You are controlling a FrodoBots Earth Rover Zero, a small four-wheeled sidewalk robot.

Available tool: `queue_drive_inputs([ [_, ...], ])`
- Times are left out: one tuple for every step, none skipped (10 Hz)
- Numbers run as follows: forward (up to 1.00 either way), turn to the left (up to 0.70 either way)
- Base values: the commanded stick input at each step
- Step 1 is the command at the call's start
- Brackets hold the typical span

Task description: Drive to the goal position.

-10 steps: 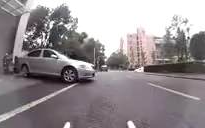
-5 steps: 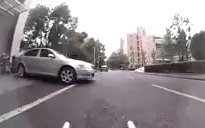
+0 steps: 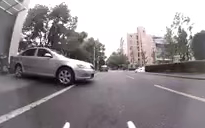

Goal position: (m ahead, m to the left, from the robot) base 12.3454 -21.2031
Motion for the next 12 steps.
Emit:
queue_drive_inputs([
  [0.45,0.0],
  [0.45,0.0],
  [0.45,0.0],
  [0.45,0.0],
  [0.45,0.0],
  [0.45,0.0],
  [0.45,0.0],
  [0.45,0.0],
  [0.45,0.0],
  [0.45,-0.13],
  [0.45,-0.25],
  [0.45,-0.27],
])
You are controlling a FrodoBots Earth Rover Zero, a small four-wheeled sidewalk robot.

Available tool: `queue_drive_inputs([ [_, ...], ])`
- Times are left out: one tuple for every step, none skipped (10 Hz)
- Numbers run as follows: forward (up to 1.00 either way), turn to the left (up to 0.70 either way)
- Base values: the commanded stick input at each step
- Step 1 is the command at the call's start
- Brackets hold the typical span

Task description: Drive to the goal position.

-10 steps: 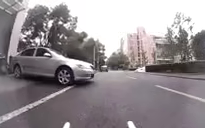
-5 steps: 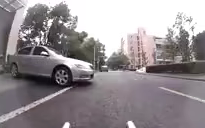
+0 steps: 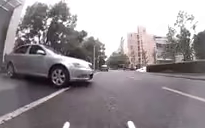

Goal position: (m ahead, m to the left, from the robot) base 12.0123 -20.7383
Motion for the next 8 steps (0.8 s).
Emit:
queue_drive_inputs([
  [0.45,-0.27],
  [0.45,-0.21],
  [0.45,0.0],
  [0.45,0.0],
  [0.45,0.0],
  [0.45,0.0],
  [0.45,0.0],
  [0.45,0.0],
])
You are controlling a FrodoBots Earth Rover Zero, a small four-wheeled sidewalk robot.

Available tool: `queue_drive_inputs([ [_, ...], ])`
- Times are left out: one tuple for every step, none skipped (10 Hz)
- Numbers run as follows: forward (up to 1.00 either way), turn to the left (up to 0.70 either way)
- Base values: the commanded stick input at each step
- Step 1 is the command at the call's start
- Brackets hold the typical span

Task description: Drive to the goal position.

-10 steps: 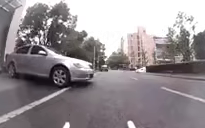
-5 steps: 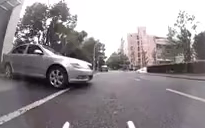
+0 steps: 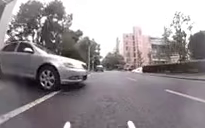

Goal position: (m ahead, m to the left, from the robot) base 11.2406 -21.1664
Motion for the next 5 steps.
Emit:
queue_drive_inputs([
  [0.45,0.0],
  [0.45,0.07],
  [0.45,0.17],
  [0.45,0.27],
  [0.45,0.27],
])
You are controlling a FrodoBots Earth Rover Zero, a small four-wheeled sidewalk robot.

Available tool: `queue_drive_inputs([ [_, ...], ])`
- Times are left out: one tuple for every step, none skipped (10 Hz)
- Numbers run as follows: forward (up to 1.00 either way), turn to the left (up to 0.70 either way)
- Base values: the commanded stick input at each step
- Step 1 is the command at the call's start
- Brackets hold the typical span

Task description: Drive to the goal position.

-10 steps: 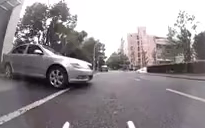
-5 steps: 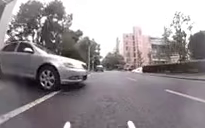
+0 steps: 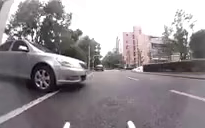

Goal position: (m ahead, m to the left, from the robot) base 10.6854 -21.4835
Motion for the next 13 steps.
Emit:
queue_drive_inputs([
  [0.45,0.27],
  [0.45,0.14],
  [0.45,0.0],
  [0.45,0.0],
  [0.45,0.0],
  [0.45,0.0],
  [0.45,0.0],
  [0.45,0.0],
  [0.45,0.0],
  [0.45,0.0],
  [0.45,0.0],
  [0.45,0.0],
  [0.45,0.0],
])
